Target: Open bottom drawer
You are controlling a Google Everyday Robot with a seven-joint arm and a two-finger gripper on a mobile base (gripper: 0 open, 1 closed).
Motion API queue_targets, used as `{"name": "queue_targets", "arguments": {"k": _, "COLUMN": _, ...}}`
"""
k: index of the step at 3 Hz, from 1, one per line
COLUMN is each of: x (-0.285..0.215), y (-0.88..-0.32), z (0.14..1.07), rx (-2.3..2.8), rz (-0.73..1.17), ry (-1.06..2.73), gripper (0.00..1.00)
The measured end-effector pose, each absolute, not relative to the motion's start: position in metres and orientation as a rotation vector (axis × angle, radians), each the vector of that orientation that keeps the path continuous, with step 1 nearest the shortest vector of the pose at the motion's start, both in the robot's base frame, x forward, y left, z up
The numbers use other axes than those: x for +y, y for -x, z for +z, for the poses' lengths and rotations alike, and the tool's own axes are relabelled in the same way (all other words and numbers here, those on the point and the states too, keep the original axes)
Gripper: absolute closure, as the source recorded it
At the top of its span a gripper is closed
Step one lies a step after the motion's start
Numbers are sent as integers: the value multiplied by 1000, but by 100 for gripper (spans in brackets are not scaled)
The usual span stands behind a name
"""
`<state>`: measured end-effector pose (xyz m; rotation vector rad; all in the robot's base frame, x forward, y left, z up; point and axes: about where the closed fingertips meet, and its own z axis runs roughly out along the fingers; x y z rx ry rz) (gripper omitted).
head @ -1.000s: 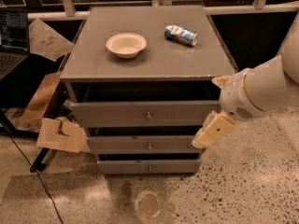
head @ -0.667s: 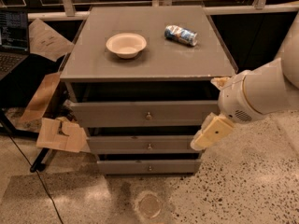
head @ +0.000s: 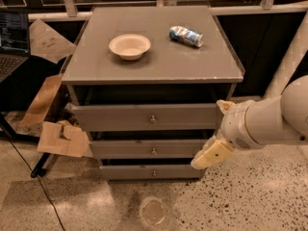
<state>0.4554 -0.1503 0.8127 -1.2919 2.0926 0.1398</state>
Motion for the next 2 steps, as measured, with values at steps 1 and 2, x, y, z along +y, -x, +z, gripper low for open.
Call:
{"name": "queue_targets", "arguments": {"k": 1, "x": -154, "y": -464, "z": 769, "rx": 2095, "rz": 178, "ry": 1207, "gripper": 0}}
{"name": "queue_targets", "arguments": {"k": 2, "x": -153, "y": -478, "z": 717, "rx": 2123, "rz": 232, "ry": 1155, "gripper": 0}}
